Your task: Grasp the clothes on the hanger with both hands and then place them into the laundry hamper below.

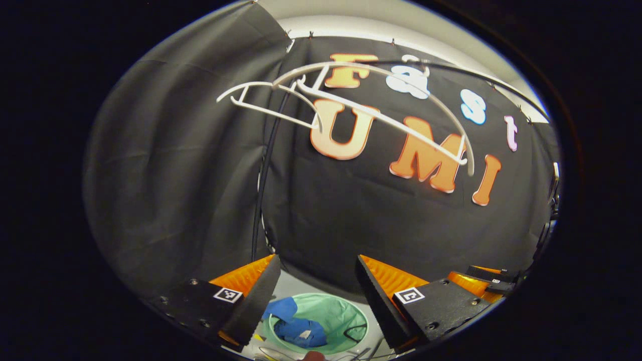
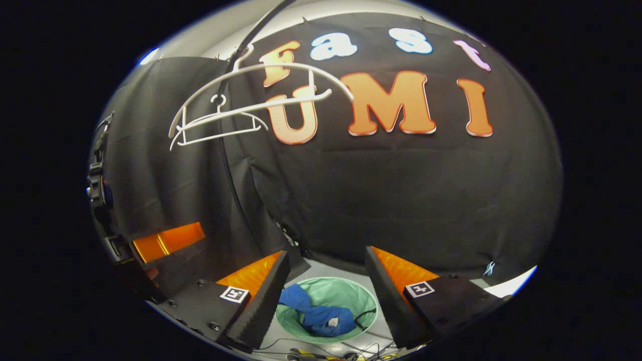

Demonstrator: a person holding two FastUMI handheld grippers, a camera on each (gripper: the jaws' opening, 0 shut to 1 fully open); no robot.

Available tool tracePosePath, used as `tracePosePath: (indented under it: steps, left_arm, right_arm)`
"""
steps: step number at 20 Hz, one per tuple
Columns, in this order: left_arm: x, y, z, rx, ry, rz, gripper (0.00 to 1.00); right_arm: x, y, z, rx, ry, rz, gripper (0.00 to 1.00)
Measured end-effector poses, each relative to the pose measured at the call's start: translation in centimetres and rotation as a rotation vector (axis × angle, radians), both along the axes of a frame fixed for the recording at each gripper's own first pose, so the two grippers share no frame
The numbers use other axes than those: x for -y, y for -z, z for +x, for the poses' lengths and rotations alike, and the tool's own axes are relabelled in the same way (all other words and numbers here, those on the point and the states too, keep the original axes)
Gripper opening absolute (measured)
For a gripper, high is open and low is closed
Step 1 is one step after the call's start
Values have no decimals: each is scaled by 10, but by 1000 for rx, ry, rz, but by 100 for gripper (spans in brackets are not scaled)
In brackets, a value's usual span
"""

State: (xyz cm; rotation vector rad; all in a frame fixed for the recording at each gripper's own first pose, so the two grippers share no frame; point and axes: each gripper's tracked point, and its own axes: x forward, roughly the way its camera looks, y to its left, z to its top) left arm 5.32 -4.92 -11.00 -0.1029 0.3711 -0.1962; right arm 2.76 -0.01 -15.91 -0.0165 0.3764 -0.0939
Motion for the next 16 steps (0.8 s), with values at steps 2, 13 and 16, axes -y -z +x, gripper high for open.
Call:
tracePosePath:
  steps: [2, 13, 16]
  left_arm:
    - [-5, -30, 1, 61, -7, -6, 95]
    - [-23, -136, -11, 291, -52, -68, 92]
    - [-18, -148, -16, 318, -40, -82, 91]
  right_arm:
    - [3, -25, -3, 58, -4, -21, 98]
    - [15, -155, -18, 326, -4, -49, 100]
    - [14, -175, -24, 371, -10, -45, 100]
